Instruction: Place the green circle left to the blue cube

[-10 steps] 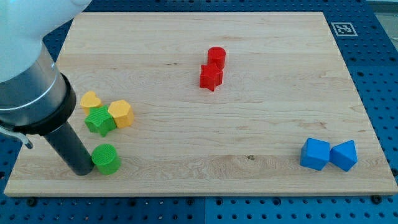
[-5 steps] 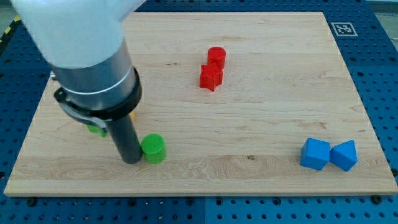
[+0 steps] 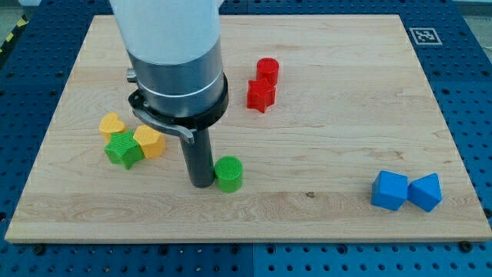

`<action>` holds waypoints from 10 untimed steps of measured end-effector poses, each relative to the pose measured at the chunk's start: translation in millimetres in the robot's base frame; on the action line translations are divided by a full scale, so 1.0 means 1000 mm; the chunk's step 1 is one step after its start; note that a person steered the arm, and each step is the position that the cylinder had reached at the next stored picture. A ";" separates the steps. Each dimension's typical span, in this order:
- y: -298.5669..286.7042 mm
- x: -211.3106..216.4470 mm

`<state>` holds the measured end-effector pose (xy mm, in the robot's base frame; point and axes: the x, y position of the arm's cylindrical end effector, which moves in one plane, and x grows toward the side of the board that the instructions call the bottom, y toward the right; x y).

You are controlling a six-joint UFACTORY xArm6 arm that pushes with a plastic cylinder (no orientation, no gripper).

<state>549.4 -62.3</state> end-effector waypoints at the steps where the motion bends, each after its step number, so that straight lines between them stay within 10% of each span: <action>1: 0.006 -0.004; 10: 0.177 0.008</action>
